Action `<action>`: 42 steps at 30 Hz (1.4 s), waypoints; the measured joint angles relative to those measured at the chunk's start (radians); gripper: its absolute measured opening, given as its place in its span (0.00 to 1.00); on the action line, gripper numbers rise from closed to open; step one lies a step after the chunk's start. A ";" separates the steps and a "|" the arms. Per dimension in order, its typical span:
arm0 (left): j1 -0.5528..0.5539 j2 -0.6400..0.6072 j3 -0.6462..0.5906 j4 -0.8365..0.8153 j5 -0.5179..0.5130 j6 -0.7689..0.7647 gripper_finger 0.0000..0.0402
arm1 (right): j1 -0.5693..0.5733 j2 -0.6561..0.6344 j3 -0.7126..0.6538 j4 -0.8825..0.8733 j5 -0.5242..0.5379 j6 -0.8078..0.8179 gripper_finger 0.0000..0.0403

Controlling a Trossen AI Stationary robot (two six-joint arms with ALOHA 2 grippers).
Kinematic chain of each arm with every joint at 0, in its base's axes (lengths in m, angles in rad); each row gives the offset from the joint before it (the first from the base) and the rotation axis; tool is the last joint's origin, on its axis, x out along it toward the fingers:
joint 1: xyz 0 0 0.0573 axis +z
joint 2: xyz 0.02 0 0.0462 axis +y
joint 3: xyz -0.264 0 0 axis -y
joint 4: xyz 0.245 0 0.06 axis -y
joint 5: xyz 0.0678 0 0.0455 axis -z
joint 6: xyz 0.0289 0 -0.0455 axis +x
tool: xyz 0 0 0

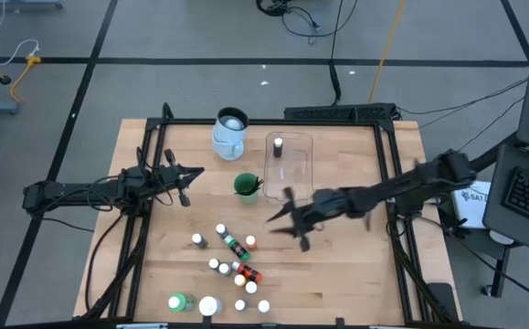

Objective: Pick & Place Paint Supplies
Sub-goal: Put the small orange paint bottle into the transparent bin

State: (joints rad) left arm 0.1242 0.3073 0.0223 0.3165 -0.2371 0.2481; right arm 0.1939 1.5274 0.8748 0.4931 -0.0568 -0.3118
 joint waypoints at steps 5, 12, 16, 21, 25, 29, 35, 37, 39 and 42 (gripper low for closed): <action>0.000 0.000 0.000 -0.006 0.000 0.005 0.05 | -0.021 0.177 0.151 -0.013 -0.271 0.023 0.46; 0.000 0.000 0.000 -0.007 0.000 0.006 0.05 | -0.051 0.310 0.219 0.074 -0.310 0.064 0.55; 0.000 0.000 0.000 -0.007 0.000 0.006 0.05 | -0.061 0.357 0.219 0.096 -0.310 0.090 0.57; 0.000 0.000 0.000 -0.007 0.000 0.005 0.05 | -0.062 0.402 0.219 0.143 -0.312 0.116 0.60; 0.000 0.000 0.000 -0.007 0.000 0.006 0.05 | -0.064 0.439 0.219 0.157 -0.308 0.125 0.61; 0.000 0.000 0.000 -0.007 0.000 0.006 0.05 | -0.075 0.467 0.219 0.162 -0.311 0.147 0.60; 0.000 0.000 0.000 -0.007 0.000 0.006 0.05 | -0.075 0.484 0.219 0.161 -0.313 0.143 0.60; 0.000 0.000 0.000 -0.007 0.000 0.006 0.05 | -0.075 0.484 0.219 0.160 -0.315 0.144 0.60; 0.000 0.000 0.000 -0.007 0.000 0.006 0.05 | -0.075 0.484 0.219 0.153 -0.314 0.142 0.60; 0.000 0.000 0.000 -0.007 0.000 0.005 0.05 | -0.075 0.484 0.219 0.153 -0.314 0.136 0.55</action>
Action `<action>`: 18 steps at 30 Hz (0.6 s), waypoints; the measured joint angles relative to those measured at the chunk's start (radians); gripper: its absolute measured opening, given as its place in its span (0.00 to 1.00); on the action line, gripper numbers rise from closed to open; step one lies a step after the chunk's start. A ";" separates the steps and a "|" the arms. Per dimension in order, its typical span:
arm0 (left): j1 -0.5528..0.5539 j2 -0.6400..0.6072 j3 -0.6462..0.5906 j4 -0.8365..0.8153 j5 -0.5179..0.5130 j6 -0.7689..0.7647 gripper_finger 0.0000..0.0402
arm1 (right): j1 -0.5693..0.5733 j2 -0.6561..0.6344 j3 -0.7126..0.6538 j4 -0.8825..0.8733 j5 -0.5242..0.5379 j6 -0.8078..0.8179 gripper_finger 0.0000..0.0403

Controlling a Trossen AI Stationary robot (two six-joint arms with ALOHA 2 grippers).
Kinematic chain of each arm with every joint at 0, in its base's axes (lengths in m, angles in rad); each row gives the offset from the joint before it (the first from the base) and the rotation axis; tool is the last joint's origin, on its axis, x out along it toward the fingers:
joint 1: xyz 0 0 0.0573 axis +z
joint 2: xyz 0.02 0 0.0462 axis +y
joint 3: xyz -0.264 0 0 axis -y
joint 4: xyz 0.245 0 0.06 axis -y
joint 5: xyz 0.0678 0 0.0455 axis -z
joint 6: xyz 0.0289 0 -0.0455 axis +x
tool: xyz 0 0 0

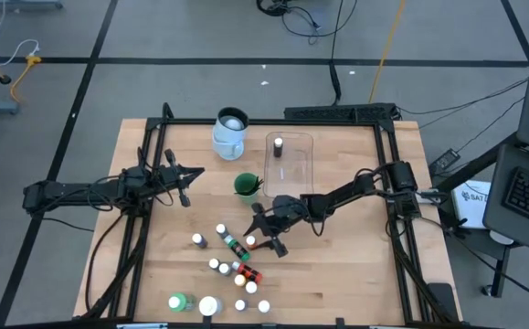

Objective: Pick & Place Paint Supplies
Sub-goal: Put the small orange paint bottle into the transparent bin

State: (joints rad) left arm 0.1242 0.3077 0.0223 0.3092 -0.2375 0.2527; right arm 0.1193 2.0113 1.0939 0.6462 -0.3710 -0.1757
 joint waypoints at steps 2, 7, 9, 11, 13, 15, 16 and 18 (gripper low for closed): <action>0.000 0.000 0.000 -0.001 0.000 -0.003 0.05 | 0.000 0.000 0.000 -0.002 0.000 0.005 0.48; 0.000 0.000 0.000 -0.001 0.000 -0.004 0.05 | 0.000 0.000 0.000 -0.011 -0.001 0.024 0.26; 0.000 0.000 0.000 -0.001 0.000 -0.004 0.05 | 0.001 -0.008 0.000 -0.018 -0.001 0.017 0.26; 0.000 0.000 0.000 -0.003 0.000 -0.004 0.05 | 0.001 -0.048 -0.001 -0.068 0.000 0.005 0.26; 0.000 0.000 0.000 -0.014 0.000 -0.004 0.05 | 0.000 -0.122 -0.001 -0.148 0.004 -0.019 0.26; 0.000 0.000 0.000 -0.023 0.000 -0.001 0.05 | 0.000 -0.219 0.008 -0.246 0.023 -0.037 0.26; 0.000 0.000 0.000 -0.024 0.000 0.001 0.05 | 0.001 -0.272 0.008 -0.293 0.052 -0.046 0.26; 0.000 0.000 0.000 -0.023 0.000 -0.001 0.05 | 0.009 -0.378 0.008 -0.364 0.114 -0.057 0.26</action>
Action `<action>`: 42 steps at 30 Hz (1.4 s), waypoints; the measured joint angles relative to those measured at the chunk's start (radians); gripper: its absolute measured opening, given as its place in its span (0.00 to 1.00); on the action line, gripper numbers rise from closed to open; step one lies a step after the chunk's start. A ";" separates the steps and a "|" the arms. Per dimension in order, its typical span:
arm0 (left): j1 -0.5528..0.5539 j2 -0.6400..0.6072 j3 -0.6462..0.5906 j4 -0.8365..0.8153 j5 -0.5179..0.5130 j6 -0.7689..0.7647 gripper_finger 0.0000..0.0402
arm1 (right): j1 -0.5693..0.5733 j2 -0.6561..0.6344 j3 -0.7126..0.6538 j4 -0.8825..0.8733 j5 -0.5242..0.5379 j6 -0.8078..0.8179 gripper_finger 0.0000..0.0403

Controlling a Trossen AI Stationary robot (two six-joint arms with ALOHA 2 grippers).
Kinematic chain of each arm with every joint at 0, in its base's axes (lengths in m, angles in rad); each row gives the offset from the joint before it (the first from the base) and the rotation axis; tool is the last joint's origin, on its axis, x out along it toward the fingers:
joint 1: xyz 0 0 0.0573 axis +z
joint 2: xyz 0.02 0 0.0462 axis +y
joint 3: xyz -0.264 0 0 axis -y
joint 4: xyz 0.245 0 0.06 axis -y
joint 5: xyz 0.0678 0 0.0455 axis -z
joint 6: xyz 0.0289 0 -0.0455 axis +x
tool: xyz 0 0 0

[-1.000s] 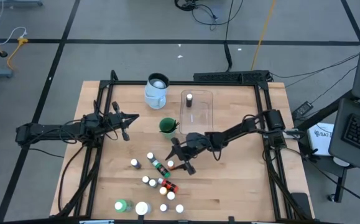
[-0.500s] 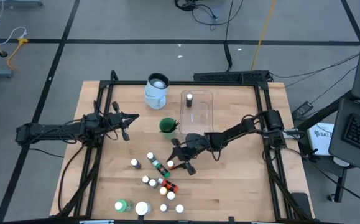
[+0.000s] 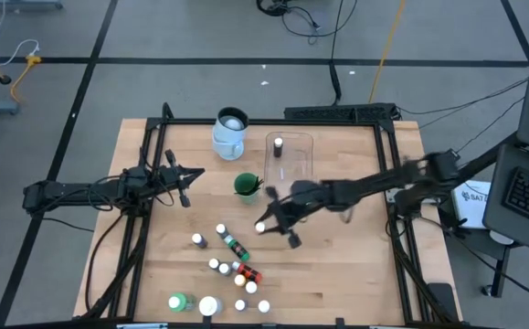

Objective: Pick & Place Paint Supplies
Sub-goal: Put the small orange paint bottle into the transparent bin

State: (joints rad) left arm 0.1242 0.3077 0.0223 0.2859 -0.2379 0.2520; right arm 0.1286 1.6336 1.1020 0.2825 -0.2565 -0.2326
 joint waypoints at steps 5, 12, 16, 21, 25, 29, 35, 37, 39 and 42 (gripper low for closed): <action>0.000 0.000 0.000 0.001 0.000 -0.003 0.05 | 0.022 -0.255 -0.001 -0.230 0.369 -0.109 0.26; 0.000 0.000 0.000 0.002 0.000 -0.003 0.05 | -0.182 -0.423 -0.136 -0.256 0.507 -0.062 0.26; 0.000 0.000 0.000 0.003 0.000 -0.003 0.05 | -0.352 -0.403 -0.260 -0.112 0.351 -0.008 0.26; 0.000 0.000 0.000 0.003 0.000 0.001 0.05 | -0.478 -0.285 -0.361 0.124 0.280 0.036 0.26; 0.000 0.000 0.000 0.002 0.000 0.001 0.05 | -0.521 -0.184 -0.379 0.248 0.283 0.043 0.26; 0.000 0.000 0.000 0.001 -0.003 -0.003 0.05 | -0.534 -0.095 -0.380 0.328 0.278 0.046 0.26; 0.000 0.000 0.000 -0.011 -0.004 -0.038 0.05 | -0.544 -0.023 -0.380 0.391 0.388 0.062 0.26; 0.000 0.000 0.000 -0.015 -0.004 -0.045 0.05 | -0.543 -0.012 -0.380 0.408 0.425 0.067 0.26; 0.000 0.000 0.000 -0.014 -0.004 -0.045 0.05 | -0.543 0.006 -0.380 0.424 0.440 0.074 0.26; 0.000 0.000 0.000 -0.014 -0.004 -0.045 0.05 | -0.548 0.034 -0.380 0.451 0.436 0.115 0.26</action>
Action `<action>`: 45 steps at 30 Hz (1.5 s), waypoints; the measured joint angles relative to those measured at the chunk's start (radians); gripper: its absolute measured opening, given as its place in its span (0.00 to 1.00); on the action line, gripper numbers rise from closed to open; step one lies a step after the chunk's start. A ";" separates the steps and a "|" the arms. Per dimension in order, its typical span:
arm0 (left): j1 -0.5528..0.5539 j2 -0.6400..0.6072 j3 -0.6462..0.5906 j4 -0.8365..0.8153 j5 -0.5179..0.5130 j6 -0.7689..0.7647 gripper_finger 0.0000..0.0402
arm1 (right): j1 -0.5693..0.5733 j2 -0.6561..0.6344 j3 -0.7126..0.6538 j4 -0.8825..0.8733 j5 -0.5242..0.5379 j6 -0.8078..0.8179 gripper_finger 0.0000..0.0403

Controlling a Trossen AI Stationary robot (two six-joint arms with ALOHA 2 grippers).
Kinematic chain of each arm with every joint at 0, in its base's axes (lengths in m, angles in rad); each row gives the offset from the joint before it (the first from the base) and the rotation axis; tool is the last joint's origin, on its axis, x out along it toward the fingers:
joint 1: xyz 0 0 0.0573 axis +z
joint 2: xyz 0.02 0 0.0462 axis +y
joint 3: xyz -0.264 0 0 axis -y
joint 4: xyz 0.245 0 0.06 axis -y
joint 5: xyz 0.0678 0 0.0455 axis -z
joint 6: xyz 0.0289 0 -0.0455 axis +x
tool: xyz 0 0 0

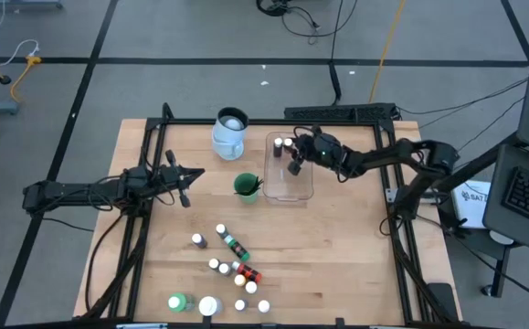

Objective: Pick & Place Paint Supplies
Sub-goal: Put the small orange paint bottle into the transparent bin, then put the small white paint bottle into the transparent bin

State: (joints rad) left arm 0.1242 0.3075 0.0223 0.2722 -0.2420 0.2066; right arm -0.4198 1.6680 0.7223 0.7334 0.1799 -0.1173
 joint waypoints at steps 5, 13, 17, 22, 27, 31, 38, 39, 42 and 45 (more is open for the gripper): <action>0.000 0.000 0.000 0.000 0.000 0.000 0.05 | -0.001 0.051 0.000 0.057 0.002 0.027 0.26; 0.000 0.000 0.000 0.000 0.000 -0.002 0.05 | -0.015 0.135 0.002 0.165 0.001 0.045 0.26; 0.000 0.000 0.000 0.001 0.000 -0.002 0.05 | -0.018 0.147 0.003 0.183 0.002 0.042 0.27; 0.000 0.000 0.000 0.001 0.000 -0.002 0.05 | -0.018 0.147 0.003 0.183 0.002 0.033 0.36; 0.000 0.000 0.000 0.001 0.000 -0.002 0.05 | -0.015 0.149 0.000 0.209 -0.001 0.025 0.43; 0.000 0.000 0.000 0.001 0.000 -0.002 0.05 | -0.010 0.138 0.000 0.239 -0.002 0.016 0.45; 0.000 0.000 0.000 -0.006 0.000 -0.001 0.05 | 0.060 0.039 0.000 0.175 -0.108 0.045 0.45; 0.000 0.000 0.000 -0.007 0.000 0.000 0.05 | 0.080 0.014 0.000 0.161 -0.153 0.064 0.45; 0.000 0.000 0.000 -0.006 0.000 0.002 0.05 | 0.159 -0.080 0.000 0.057 -0.268 0.105 0.43; 0.000 0.000 0.000 -0.006 0.000 -0.003 0.05 | 0.263 -0.174 -0.005 -0.061 -0.384 0.063 0.41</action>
State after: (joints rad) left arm 0.1241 0.3077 0.0223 0.2657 -0.2424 0.2035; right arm -0.1566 1.4945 0.7173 0.6728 -0.2046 -0.0541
